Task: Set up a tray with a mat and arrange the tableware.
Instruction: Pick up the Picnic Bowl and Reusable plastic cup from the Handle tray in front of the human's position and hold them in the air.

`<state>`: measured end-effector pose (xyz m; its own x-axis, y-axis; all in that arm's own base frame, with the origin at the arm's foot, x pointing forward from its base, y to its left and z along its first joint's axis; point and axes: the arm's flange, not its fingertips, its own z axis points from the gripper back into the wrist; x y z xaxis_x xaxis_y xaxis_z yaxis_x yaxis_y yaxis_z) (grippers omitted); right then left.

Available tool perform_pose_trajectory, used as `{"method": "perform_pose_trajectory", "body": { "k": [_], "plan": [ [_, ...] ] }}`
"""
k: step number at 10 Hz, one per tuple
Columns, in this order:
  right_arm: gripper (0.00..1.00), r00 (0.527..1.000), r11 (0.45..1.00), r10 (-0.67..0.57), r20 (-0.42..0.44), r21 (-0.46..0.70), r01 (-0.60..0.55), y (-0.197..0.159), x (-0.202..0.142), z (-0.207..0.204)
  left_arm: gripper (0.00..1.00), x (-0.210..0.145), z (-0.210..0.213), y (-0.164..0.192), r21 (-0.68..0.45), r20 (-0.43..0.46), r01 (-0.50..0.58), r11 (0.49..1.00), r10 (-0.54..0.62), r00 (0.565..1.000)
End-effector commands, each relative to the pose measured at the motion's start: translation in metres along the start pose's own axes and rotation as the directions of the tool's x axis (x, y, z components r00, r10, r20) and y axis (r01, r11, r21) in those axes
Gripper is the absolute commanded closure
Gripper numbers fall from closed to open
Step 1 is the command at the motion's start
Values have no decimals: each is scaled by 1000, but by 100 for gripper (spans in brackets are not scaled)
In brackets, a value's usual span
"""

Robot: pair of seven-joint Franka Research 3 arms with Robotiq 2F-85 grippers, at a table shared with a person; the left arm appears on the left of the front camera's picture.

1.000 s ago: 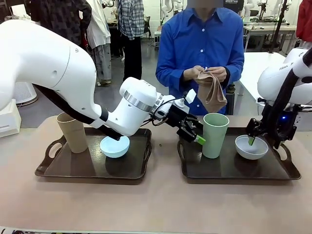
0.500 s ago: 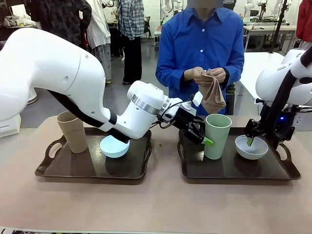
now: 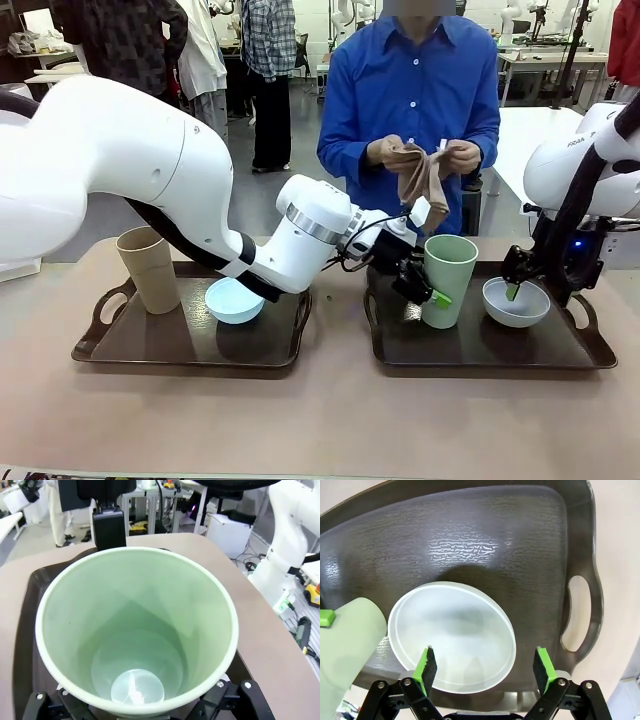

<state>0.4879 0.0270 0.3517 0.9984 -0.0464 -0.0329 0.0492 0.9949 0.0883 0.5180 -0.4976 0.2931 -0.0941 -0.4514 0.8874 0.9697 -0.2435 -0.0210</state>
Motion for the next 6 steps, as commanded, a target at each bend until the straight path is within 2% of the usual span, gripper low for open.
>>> {"method": "perform_pose_trajectory", "body": {
  "k": [1,2,3,4,5,6],
  "plan": [
    [0,1000,1000,23,21,19,-24,2,8,-3,0,2,-7,2,18,17,21,1000,-21,1000],
    [0,999,999,29,23,28,-29,2,8,-3,13,2,-7,2,23,21,29,999,-30,999],
    [58,999,999,41,24,34,-42,1,9,-5,57,2,-7,1,27,12,23,999,-23,1000],
    [59,999,998,45,26,38,-46,1,10,-6,70,2,-5,0,31,10,25,999,-25,1000],
    [100,998,998,49,26,39,-50,1,10,-6,100,2,-3,0,35,9,27,999,-27,1000],
    [61,998,998,49,25,35,-50,1,9,-6,100,3,-1,-1,43,4,27,999,-27,1000]
  ]
}}
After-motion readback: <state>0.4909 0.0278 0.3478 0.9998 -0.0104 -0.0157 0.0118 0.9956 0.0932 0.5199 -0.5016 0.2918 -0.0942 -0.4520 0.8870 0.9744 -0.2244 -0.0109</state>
